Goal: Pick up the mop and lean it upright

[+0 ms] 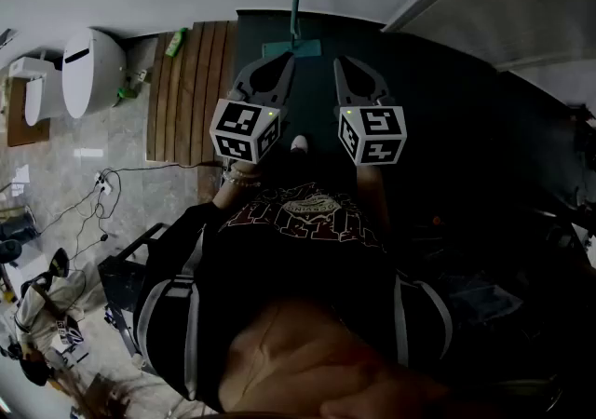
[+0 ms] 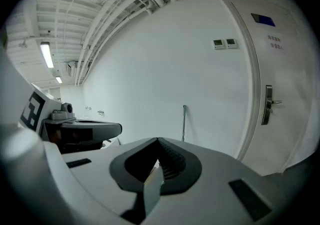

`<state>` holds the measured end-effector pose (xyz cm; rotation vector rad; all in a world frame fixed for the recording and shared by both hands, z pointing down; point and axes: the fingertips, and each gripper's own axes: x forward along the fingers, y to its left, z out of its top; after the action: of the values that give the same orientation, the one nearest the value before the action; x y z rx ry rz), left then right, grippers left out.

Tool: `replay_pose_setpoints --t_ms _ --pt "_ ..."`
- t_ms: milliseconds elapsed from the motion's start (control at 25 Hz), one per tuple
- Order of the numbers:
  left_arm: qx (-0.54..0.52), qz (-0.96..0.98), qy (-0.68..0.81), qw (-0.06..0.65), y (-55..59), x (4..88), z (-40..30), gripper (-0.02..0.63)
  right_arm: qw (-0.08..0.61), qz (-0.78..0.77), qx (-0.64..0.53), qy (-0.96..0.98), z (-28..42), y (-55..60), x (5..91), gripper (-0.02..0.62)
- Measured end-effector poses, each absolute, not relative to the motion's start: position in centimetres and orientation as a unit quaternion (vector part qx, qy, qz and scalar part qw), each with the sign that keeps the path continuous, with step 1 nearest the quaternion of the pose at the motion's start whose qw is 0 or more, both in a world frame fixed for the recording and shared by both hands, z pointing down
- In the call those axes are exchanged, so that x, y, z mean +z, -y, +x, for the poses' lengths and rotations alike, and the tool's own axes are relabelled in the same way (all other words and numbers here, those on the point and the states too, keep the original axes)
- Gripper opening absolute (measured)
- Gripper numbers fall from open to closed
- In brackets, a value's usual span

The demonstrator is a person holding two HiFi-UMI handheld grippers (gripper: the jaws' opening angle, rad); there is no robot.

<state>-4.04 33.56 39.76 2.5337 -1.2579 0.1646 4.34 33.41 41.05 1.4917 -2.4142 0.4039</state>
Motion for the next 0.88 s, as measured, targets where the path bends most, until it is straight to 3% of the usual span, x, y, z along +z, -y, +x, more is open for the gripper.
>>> replay_pose_setpoints --t_ms 880 --pt "0.062 0.868 0.463 0.170 -30.0 41.3 -2.7 0.046 0.141 0.481 0.147 0.852 5.6 -29.4 42.4 0.019"
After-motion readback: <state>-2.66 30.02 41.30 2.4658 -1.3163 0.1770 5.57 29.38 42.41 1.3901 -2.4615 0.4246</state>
